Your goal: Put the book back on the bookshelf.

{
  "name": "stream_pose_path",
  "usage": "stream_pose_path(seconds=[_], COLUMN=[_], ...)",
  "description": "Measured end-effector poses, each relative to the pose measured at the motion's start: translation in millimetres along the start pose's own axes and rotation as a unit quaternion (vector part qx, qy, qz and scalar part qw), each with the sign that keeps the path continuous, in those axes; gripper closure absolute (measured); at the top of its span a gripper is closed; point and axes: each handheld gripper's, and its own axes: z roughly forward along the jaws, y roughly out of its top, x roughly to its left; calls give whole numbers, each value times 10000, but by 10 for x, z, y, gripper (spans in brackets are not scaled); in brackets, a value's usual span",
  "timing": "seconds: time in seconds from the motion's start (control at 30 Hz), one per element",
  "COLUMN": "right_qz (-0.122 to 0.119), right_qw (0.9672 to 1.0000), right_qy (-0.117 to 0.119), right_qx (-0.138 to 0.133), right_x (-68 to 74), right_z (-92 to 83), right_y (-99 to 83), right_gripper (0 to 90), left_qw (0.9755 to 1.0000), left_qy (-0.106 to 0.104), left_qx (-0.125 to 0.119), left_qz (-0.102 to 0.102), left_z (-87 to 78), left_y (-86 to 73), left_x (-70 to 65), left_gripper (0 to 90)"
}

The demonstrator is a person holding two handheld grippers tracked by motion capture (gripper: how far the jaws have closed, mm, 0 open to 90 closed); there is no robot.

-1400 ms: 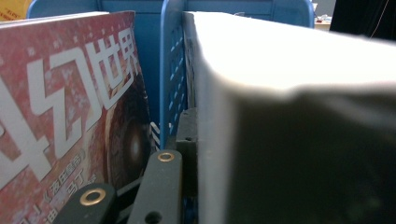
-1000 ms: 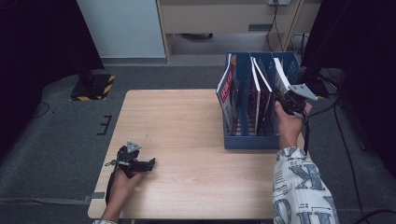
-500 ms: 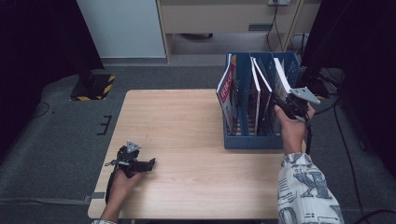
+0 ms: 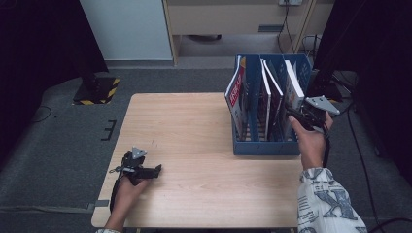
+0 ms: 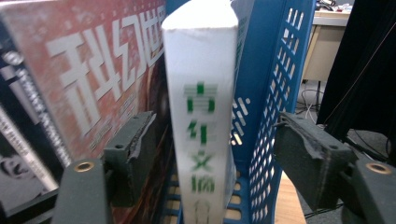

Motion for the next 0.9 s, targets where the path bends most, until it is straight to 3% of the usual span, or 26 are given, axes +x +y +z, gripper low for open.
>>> stream_pose_path(seconds=[0.2, 0.57, 0.73, 0.9], right_qz=[97, -27, 0, -20], right_qw=[9999, 9994, 9992, 9989], right_qy=[124, 233, 153, 326], right_qx=[22, 265, 357, 333], right_x=[5, 39, 40, 61], right_z=[-78, -181, -202, -261], right_y=[-21, -29, -32, -14], right_gripper=[239, 169, 173, 139], left_qw=[10000, 10000, 10000, 10000], left_qy=[-1, 0, 1, 0], left_qx=[0, 1, 0, 0], left_qz=[1, 1, 1, 1], left_z=[0, 0, 0, 0], left_y=[0, 1, 0, 0], left_x=[0, 0, 0, 0], left_gripper=[0, 0, 0, 0])
